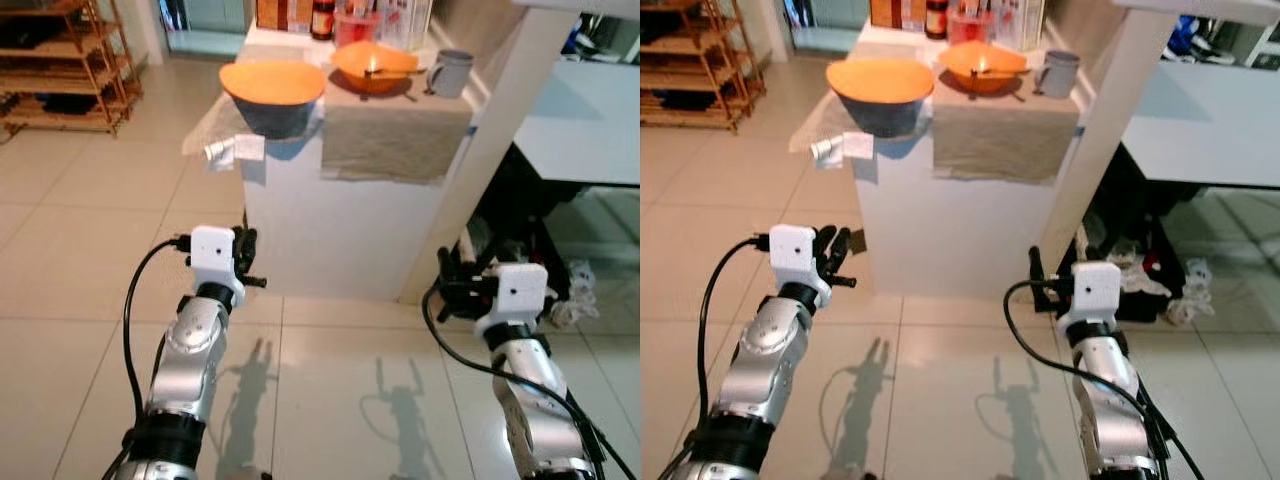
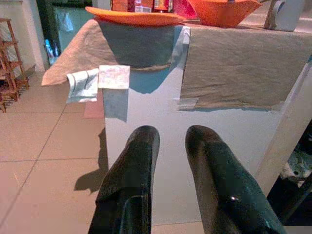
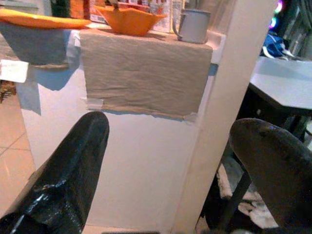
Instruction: Setting the table
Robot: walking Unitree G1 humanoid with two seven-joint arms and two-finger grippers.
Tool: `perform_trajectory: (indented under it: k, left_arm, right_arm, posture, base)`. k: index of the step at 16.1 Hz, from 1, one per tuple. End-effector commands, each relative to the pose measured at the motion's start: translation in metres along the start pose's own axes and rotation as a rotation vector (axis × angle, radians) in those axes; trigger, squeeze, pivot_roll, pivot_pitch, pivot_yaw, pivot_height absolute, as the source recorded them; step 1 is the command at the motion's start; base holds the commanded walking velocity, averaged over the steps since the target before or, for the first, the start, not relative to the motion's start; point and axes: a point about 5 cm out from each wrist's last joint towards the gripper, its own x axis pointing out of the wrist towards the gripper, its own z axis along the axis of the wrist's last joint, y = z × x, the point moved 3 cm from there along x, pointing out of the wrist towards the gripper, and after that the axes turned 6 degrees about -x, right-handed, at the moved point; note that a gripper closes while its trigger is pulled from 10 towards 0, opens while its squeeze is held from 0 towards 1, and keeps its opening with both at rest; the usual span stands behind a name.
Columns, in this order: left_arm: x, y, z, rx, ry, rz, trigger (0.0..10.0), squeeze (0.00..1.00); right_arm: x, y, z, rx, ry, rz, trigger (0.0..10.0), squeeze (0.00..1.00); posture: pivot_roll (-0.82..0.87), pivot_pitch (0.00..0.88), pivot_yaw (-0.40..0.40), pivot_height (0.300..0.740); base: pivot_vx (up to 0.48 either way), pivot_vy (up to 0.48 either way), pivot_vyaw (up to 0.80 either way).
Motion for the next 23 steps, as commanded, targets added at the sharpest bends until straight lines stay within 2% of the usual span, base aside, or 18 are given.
perform_trajectory:
  k: [1, 5, 10, 16, 17, 19, 20, 21, 23]
  left_arm:
    - [0.002, -0.004, 0.002, -0.023, -0.006, -0.023, 10.0, 1.00]
    - [0.003, -0.003, 0.007, -0.004, -0.021, -0.048, 10.0, 1.00]
    - [0.002, 0.005, 0.005, 0.016, -0.018, -0.009, 10.0, 1.00]
    - [0.001, 0.000, 0.005, 0.016, -0.042, -0.006, 10.0, 1.00]
    - [0.001, 0.002, 0.007, 0.019, -0.050, 0.006, 10.0, 1.00]
    - [0.000, 0.016, 0.012, 0.026, -0.074, 0.092, 10.0, 1.00]
    - [0.000, 0.026, 0.008, 0.034, -0.047, 0.126, 10.0, 1.00]
    - [0.003, 0.018, 0.003, 0.042, -0.008, 0.047, 10.0, 0.00]
    - [0.006, 0.004, 0.010, 0.068, -0.033, -0.007, 10.0, 0.00]
  right_arm:
    - [-0.002, -0.007, -0.004, 0.016, 0.014, -0.034, 10.0, 0.00]
    - [-0.001, -0.002, -0.006, 0.025, 0.016, -0.034, 10.0, 0.00]
    - [0.002, 0.004, -0.005, 0.021, 0.008, -0.011, 10.0, 0.00]
    - [0.007, -0.004, 0.002, -0.003, -0.025, -0.032, 10.0, 0.00]
    - [0.008, -0.007, 0.007, -0.008, -0.044, -0.049, 10.0, 0.00]
    - [0.011, -0.008, 0.012, -0.009, -0.054, -0.054, 10.0, 0.00]
    - [0.012, -0.008, 0.011, -0.007, -0.052, -0.054, 10.0, 0.00]
    - [0.013, -0.004, 0.008, -0.003, -0.043, -0.046, 10.0, 0.00]
    - [0.015, -0.002, 0.008, -0.009, -0.041, -0.034, 10.0, 0.00]
  posture:
    - [0.00, 0.000, -0.042, 0.718]
    - [0.02, 0.000, -0.035, 0.718]
    - [0.06, 0.000, -0.064, 0.718]
    - [0.08, 0.000, -0.090, 0.718]
    - [0.08, 0.000, -0.090, 0.718]
    - [0.07, 0.000, -0.082, 0.718]
    - [0.07, 0.000, -0.085, 0.718]
    - [0.07, 0.000, -0.086, 0.718]
    - [0.05, 0.000, -0.081, 0.718]
  base:
    - [0.000, 0.000, 0.00]
    - [0.000, 0.000, 0.00]
    - [0.000, 0.000, 0.00]
    - [0.000, 0.000, 0.00]
    - [0.000, 0.000, 0.00]
    - [0.000, 0.000, 0.00]
    - [0.000, 0.000, 0.00]
    - [0.000, 0.000, 0.00]
    - [0.000, 0.000, 0.00]
